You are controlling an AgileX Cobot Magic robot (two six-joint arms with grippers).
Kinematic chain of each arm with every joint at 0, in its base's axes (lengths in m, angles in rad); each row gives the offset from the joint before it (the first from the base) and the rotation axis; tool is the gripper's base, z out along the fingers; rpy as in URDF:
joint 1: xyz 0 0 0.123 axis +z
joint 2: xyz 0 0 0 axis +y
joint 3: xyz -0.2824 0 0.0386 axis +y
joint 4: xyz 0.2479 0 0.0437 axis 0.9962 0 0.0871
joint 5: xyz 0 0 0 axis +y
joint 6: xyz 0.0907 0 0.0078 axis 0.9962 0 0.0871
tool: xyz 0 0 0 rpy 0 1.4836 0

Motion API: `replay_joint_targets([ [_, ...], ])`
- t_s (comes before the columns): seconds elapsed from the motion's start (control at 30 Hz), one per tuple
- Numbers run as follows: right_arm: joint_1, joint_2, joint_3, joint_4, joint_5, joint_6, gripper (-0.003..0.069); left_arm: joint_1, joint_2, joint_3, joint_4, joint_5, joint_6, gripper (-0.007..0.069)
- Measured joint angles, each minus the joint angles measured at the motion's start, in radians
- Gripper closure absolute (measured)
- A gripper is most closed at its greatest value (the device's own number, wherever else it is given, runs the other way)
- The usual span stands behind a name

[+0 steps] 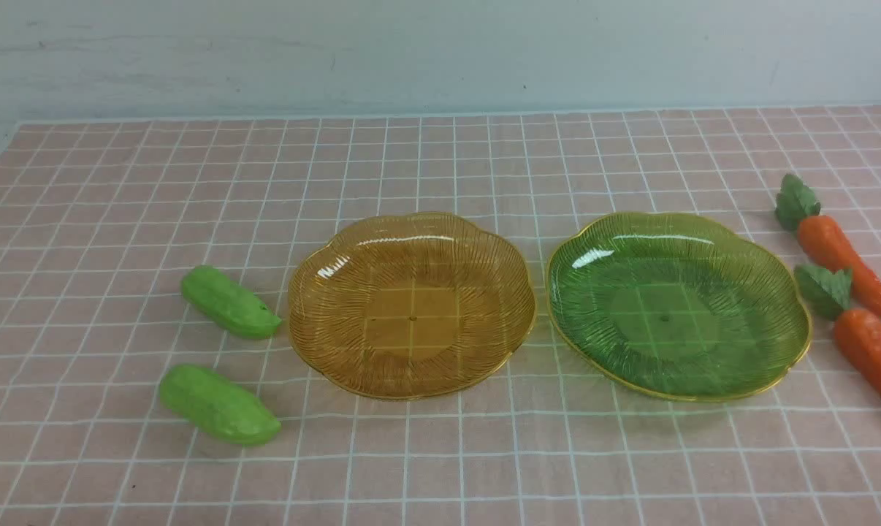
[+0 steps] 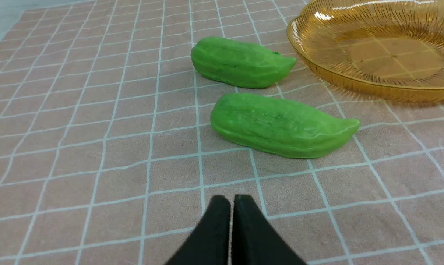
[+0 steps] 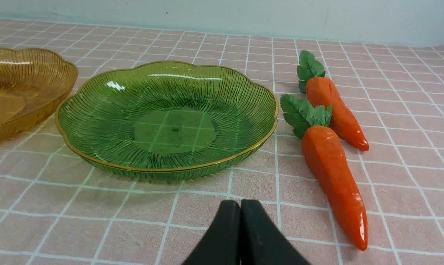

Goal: Put different types of vegetables on the plate.

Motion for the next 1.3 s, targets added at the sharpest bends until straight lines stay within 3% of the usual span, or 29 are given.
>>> replay_joint_targets([
  [1.13, 0.000, 0.000, 0.000, 0.002, 0.000, 0.001, 0.0674, 0.000, 0.000, 0.000, -0.001, 0.000, -0.001, 0.0628],
  [1.23, 0.000, 0.000, 0.000, 0.102, -0.011, 0.061, 0.0674, 0.000, 0.000, 0.000, -0.076, 0.000, -0.049, 0.0628],
  [1.3, 0.000, 0.000, 0.000, 0.284, -0.023, 0.162, 0.0674, 0.000, 0.000, 0.000, -0.185, 0.000, -0.112, 0.0628],
])
